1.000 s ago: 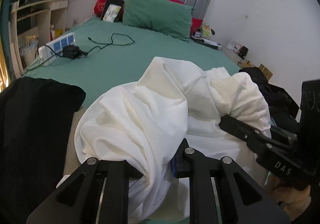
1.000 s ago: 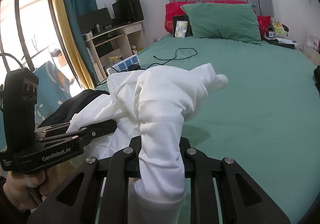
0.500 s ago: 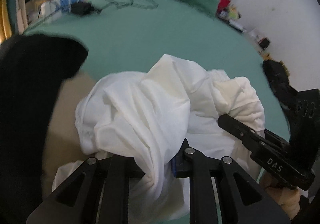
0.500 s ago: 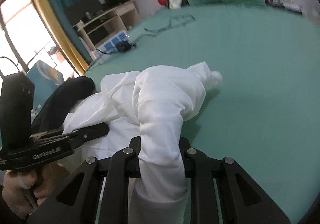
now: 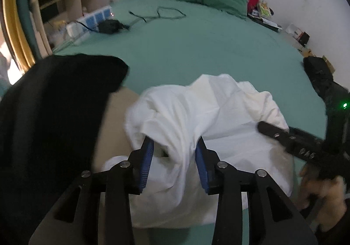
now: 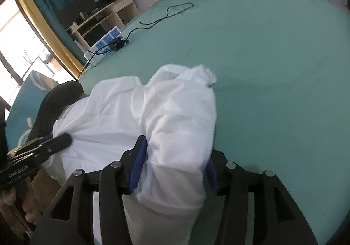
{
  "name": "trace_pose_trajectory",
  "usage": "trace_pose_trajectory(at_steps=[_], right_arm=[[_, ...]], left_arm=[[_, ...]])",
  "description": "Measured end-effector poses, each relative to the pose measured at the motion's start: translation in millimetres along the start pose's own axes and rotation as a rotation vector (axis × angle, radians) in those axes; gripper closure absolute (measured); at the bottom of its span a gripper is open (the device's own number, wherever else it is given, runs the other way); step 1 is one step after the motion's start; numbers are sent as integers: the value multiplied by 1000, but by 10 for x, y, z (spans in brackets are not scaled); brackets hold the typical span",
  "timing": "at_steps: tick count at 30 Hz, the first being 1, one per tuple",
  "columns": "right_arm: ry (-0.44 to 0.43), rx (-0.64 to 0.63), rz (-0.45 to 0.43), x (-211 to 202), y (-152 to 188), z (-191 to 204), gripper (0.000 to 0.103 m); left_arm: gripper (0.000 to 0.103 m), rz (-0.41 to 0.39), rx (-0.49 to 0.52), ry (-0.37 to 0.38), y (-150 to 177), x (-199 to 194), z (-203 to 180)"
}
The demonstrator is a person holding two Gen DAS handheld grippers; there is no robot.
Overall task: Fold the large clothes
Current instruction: 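Lay the folded bundle down on the bed and open both grippers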
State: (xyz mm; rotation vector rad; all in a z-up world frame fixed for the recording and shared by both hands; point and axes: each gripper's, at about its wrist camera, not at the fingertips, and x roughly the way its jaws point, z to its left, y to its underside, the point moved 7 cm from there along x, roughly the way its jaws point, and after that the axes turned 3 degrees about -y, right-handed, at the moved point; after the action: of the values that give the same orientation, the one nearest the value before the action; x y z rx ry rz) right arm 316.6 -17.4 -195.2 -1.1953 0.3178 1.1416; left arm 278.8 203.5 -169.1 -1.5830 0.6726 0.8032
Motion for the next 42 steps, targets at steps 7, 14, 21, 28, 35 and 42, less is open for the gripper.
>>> trace_pose_trajectory(at_steps=[7,14,21,28,35,42], right_arm=[[60,-54,-3,-367,75,54,50],[71,-31,51,-253,330,-34,42],[68,12,54,-272,410,-144,33],[67,22,76,-400,476,-140,33],[76,-2,98,-632,657,-71,33],[92,4,109,-953,918,-71,33]], left_arm=[[63,-4,-28,10,-21,-15,31],[63,71,-57,-15,135,163,140],[63,71,-81,-36,232,26,128],[63,75,-123,-34,462,-162,174],[63,59,-141,-43,685,-348,102],[63,73,-132,-34,862,-389,-131]])
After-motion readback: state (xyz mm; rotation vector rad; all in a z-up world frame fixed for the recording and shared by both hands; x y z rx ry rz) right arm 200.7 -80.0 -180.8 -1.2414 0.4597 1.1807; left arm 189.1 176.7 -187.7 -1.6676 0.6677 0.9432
